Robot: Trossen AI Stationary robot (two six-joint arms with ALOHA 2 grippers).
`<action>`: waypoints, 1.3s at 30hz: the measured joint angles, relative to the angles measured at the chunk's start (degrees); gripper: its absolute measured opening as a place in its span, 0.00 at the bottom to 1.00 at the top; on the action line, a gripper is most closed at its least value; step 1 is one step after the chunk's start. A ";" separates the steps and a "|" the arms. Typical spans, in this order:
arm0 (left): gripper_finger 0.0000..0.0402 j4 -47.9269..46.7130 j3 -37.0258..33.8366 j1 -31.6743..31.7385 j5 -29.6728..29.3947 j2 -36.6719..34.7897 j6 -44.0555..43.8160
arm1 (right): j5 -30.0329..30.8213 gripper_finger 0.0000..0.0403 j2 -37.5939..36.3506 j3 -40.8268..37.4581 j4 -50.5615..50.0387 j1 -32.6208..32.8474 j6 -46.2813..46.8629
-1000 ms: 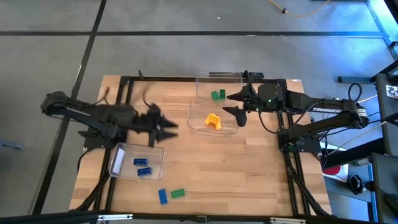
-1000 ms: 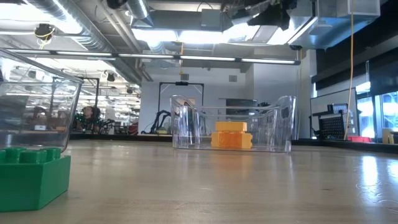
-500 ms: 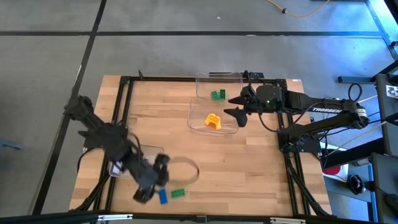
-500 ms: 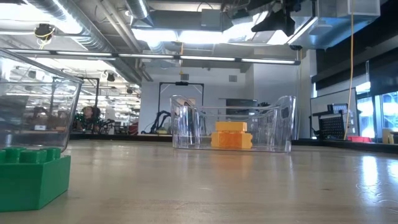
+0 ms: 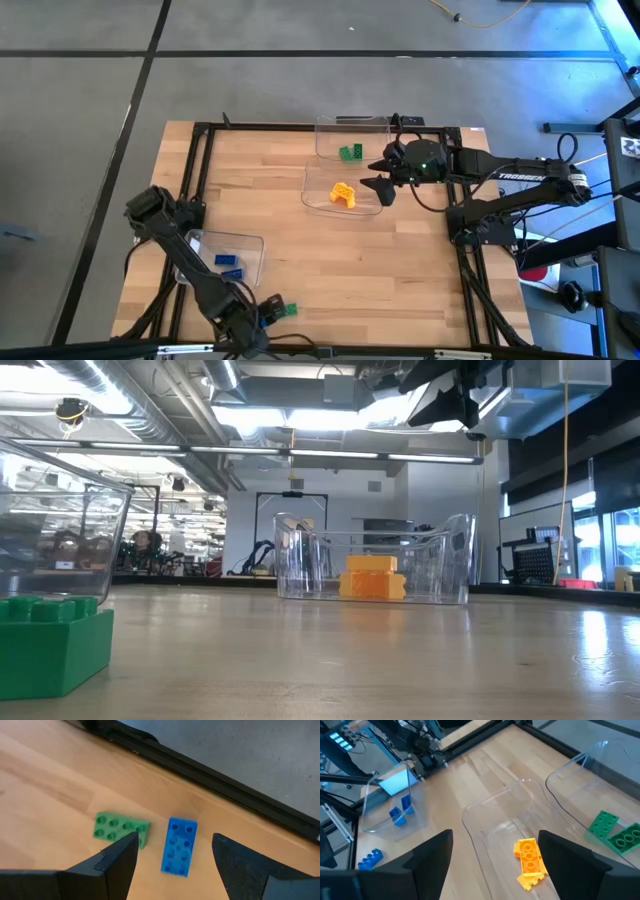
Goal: Sort & place blocks by color
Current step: Put the blue game piece into the bottom bottom transparent bin
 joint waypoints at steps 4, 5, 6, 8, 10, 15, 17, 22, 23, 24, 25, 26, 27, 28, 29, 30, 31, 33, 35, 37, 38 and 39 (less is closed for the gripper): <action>0.61 2.11 0.00 -0.04 0.21 3.78 0.26 | 0.00 0.73 1.26 0.00 -0.69 0.00 -0.10; 0.61 2.23 0.00 -0.04 0.31 4.60 0.40 | 0.00 0.73 1.58 0.00 -0.83 0.00 -0.08; 0.61 2.01 0.00 -0.04 0.34 5.34 0.68 | 0.00 0.73 1.92 0.00 -0.92 0.00 -0.08; 0.61 1.62 0.00 -0.04 0.33 6.56 0.82 | 0.00 0.73 2.57 0.00 -0.94 0.00 -0.08; 0.61 1.20 0.00 -0.04 -0.07 7.45 0.81 | 0.00 0.73 3.09 0.00 -1.08 0.00 -0.14; 0.61 1.29 -0.50 -0.04 -0.46 8.70 1.16 | -0.02 0.73 4.05 -0.04 -1.18 0.00 -0.27; 0.61 2.01 -1.54 0.00 -0.17 8.63 1.22 | 0.00 0.73 4.11 -0.04 -1.43 0.00 -0.27; 0.61 2.38 -2.96 0.03 0.72 8.63 1.47 | 0.00 0.73 4.08 -0.04 -1.54 0.00 -0.36; 0.61 2.61 -3.31 0.03 0.90 8.63 1.79 | 0.00 0.73 4.08 -0.04 -1.54 0.00 -0.38; 0.61 2.99 -3.78 0.10 1.03 8.63 2.32 | 0.00 0.73 4.08 -0.04 -1.55 0.00 -0.38; 0.61 3.85 -4.36 0.21 1.08 8.63 2.69 | 0.00 0.73 4.08 -0.04 -1.57 0.00 -0.39; 0.61 4.90 -4.90 0.37 1.16 8.63 2.73 | 0.00 0.73 4.08 -0.04 -1.57 0.00 -0.41; 0.61 5.91 -5.38 0.55 1.25 8.63 2.71 | 0.00 0.73 4.08 -0.04 -1.54 0.00 -0.41; 0.61 6.34 -5.75 0.68 1.27 8.63 2.71 | 0.00 0.73 4.08 -0.04 -1.56 0.00 -0.42; 0.61 6.54 -6.11 0.82 1.32 8.63 2.72 | 0.00 0.73 4.08 -0.04 -1.58 0.00 -0.45; 0.60 6.84 -6.47 0.93 1.38 8.63 2.74 | 0.00 0.73 4.08 -0.04 -1.59 0.00 -0.48; 0.60 7.45 -6.93 1.06 1.38 8.63 2.74 | 0.00 0.73 4.08 -0.04 -1.59 0.00 -0.48; 0.58 8.19 -7.57 1.47 1.56 8.59 2.69 | 0.00 0.73 4.08 -0.04 -1.61 0.00 -0.47; 0.55 8.27 -7.69 1.82 1.97 8.54 2.74 | 0.00 0.73 4.08 -0.04 -1.59 0.00 -0.49; 0.51 8.31 -7.74 2.04 2.19 8.54 2.72 | 0.00 0.73 4.08 -0.04 -1.61 0.00 -0.49; 0.49 8.37 -7.74 2.11 2.25 8.54 2.72 | 0.00 0.73 4.08 -0.04 -1.64 0.00 -0.49; 0.46 8.41 -7.76 2.21 2.25 8.54 2.72 | 0.00 0.73 4.08 -0.04 -1.69 0.00 -0.49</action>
